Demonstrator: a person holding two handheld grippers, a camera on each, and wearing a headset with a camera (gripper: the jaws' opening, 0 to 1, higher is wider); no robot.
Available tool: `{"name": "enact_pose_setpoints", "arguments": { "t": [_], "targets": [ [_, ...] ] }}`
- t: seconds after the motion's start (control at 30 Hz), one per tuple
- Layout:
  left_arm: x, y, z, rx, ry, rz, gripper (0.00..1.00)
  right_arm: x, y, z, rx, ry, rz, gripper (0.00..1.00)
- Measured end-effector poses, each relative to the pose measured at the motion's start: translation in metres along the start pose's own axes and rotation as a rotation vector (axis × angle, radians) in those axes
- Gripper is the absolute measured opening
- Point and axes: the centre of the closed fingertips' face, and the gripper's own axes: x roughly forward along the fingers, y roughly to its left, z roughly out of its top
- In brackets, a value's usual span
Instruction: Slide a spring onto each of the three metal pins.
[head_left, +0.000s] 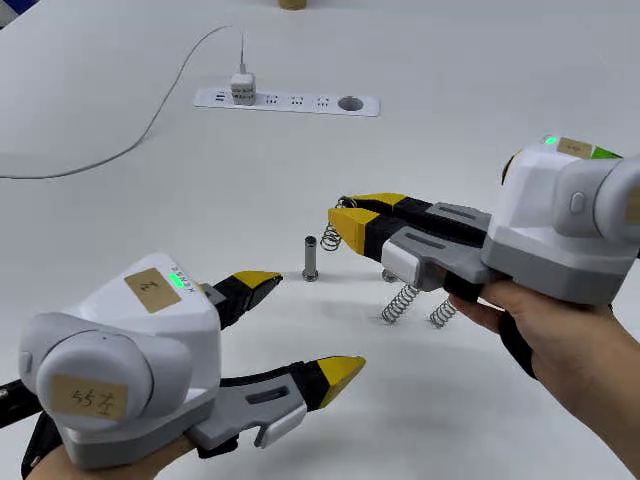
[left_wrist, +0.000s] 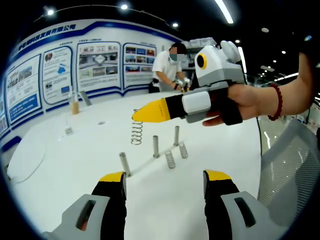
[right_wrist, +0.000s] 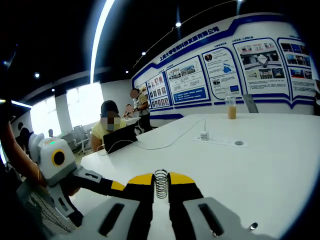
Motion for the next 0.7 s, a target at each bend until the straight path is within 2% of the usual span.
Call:
{"name": "enact_pose_setpoints", "arguments": {
  "t": [0.2,0.37,0.7],
  "targets": [
    [0.002,-0.001,-0.006,0.003,0.019,-0.003,0.69,0.012,-0.003,-0.007,-0.016,0.008,-0.008,0.11],
    [0.002,0.0,-0.007,-0.003,0.017,-0.001,0.73,0.02,-0.008,-0.014,-0.039,0.026,-0.028,0.11],
    [0.002,0.004,-0.01,-0.009,0.025,0.01,0.77,0.028,-0.016,-0.02,-0.057,0.033,-0.043,0.11]
  ]
}}
